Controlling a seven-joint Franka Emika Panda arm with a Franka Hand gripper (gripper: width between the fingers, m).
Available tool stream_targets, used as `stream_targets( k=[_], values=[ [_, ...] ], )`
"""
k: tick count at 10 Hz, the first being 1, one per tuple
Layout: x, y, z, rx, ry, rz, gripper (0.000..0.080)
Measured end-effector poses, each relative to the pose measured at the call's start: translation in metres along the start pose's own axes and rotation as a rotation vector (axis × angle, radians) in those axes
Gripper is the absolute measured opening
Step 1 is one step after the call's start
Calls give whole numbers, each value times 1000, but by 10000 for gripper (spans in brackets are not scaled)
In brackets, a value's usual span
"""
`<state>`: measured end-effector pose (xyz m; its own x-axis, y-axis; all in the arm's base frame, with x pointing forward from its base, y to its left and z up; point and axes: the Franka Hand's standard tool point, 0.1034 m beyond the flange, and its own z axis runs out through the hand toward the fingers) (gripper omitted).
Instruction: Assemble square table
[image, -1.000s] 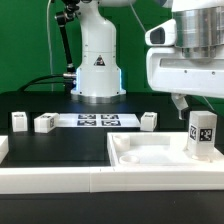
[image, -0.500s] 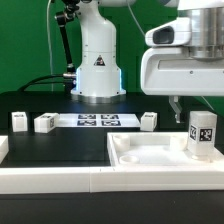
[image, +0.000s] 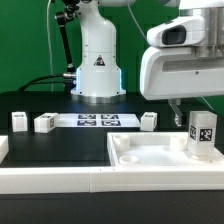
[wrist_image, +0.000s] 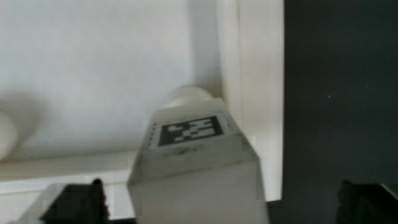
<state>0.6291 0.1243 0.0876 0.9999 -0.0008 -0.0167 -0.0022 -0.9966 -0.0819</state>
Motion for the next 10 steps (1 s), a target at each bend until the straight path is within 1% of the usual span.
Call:
stream_targets(
  k=[1, 2, 3, 4, 8, 9, 10],
  values=[
    [0, 2, 0, 0, 0, -108, 648],
    [0, 2, 0, 2, 0, -166, 528],
    [0, 1, 1, 2, 0, -144, 388],
    [1, 4, 0, -1, 1, -143, 295],
    [1, 6, 0, -2, 1, -113, 294],
    [1, 7, 1, 3, 0, -21, 294],
    [0, 8, 1, 13, -3, 139, 293]
  ],
)
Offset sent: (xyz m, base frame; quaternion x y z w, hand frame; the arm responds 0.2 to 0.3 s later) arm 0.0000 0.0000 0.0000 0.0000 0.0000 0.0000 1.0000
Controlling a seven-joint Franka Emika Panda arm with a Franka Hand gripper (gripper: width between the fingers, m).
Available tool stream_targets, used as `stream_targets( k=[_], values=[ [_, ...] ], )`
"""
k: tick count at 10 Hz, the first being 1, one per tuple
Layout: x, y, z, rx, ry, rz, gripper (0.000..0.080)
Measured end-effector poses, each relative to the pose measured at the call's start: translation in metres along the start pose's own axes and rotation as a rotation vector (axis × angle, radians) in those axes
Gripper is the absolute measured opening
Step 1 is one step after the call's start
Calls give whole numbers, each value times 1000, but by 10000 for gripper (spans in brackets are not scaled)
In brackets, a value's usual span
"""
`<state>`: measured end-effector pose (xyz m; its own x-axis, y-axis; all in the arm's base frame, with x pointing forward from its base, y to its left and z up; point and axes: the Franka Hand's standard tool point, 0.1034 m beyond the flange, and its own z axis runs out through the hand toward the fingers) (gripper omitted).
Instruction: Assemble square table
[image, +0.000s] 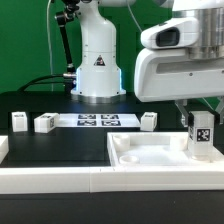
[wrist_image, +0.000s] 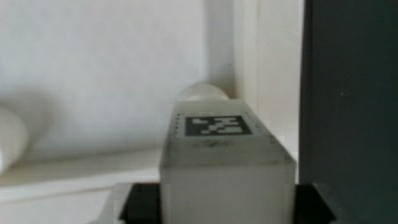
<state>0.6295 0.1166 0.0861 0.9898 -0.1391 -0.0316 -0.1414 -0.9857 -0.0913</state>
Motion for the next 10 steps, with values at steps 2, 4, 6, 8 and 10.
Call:
stream_targets(
  k=[2, 4, 6, 8, 10],
  values=[
    [0, 1, 0, 11, -4, 222, 293],
    [0, 1, 1, 15, -7, 434, 293],
    [0, 1, 1, 13, -8, 600, 293],
    [0, 1, 1, 20, -15, 793, 293],
    [0, 1, 1, 26, -20, 944, 293]
  ],
)
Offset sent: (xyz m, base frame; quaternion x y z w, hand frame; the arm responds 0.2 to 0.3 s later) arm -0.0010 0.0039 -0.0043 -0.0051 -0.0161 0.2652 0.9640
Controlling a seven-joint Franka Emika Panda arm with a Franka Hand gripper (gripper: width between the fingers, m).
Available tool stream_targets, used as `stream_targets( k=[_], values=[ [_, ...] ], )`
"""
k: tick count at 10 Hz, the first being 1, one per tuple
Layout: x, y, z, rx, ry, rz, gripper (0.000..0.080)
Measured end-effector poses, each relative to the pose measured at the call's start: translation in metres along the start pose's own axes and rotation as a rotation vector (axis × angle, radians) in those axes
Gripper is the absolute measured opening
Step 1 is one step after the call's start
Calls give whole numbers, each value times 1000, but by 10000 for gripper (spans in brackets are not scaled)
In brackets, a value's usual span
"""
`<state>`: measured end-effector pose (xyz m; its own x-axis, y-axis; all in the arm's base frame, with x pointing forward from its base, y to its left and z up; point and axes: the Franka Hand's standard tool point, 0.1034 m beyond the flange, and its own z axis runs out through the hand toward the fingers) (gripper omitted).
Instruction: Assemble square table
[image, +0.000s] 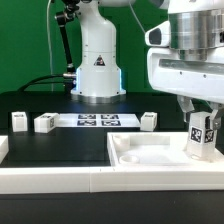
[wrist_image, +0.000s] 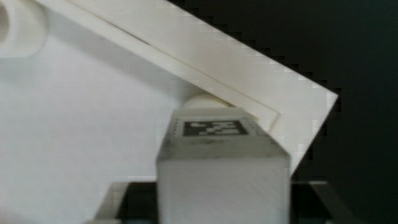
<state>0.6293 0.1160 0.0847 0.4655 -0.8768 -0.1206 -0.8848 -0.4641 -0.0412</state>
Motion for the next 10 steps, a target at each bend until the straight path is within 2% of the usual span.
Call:
stream_targets(
  k=[3, 4, 5, 6, 7, 10],
  values=[
    [0, -1, 0, 3, -3, 154, 293],
    [0, -1, 0, 3, -4, 145, 368],
    [-1, -1, 0, 3, -4, 127, 368],
    [-2, -1, 0, 0, -4, 88, 517],
    [-4, -3, -1, -1, -5, 45, 620],
    [-6, -4, -1, -1, -2, -236, 648]
  ],
)
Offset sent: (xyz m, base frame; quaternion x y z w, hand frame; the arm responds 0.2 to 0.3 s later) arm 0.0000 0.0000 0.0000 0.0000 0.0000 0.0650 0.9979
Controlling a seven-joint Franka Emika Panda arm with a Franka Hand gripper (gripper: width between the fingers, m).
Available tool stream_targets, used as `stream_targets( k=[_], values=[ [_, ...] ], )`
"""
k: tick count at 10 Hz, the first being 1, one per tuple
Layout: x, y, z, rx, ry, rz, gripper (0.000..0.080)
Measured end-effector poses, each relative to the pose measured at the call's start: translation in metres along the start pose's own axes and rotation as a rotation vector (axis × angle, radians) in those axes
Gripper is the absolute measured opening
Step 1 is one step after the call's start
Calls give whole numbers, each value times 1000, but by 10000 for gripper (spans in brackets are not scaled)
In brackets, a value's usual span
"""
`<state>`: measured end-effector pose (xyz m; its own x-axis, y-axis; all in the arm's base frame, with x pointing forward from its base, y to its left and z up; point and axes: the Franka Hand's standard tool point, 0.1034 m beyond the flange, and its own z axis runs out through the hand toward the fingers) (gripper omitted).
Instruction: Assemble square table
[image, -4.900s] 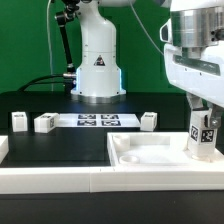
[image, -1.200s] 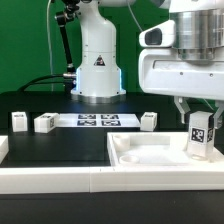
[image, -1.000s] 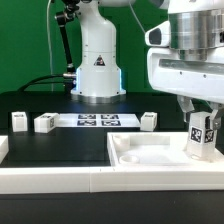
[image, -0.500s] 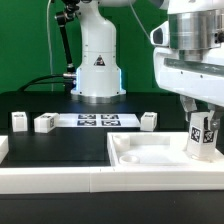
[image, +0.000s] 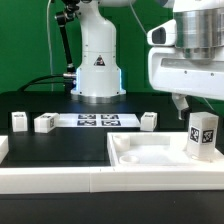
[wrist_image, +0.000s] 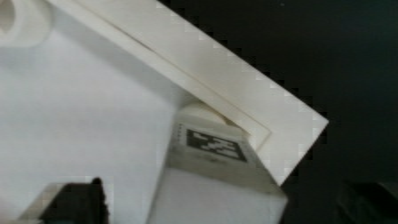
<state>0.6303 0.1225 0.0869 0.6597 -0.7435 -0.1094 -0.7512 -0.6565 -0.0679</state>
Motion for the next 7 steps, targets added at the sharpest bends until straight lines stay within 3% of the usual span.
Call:
stream_targets(
  k=[3, 5, 7],
  values=[
    [-1, -1, 0, -6, 4, -213, 649],
    [-3, -3, -1, -53, 45, -456, 649],
    [-4, -3, 0, -57, 46, -600, 649]
  ],
)
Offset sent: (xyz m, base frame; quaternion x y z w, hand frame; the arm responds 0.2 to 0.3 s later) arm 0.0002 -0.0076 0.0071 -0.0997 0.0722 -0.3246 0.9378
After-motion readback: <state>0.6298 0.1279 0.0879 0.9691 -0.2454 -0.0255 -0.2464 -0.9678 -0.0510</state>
